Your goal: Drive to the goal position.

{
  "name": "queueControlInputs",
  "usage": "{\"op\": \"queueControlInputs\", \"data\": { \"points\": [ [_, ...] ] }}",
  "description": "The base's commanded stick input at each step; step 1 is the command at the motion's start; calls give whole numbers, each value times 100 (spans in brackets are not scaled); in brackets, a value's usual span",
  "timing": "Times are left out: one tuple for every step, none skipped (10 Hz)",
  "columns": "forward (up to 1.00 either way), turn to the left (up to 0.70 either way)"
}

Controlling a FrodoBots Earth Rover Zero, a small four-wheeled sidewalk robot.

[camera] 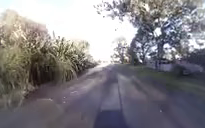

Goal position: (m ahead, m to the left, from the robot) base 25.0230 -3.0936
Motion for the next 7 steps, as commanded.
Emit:
{"op": "queueControlInputs", "data": {
  "points": [
    [100, 0],
    [100, 0],
    [100, -40],
    [100, -40],
    [100, -40],
    [100, -40],
    [100, -40]
  ]
}}
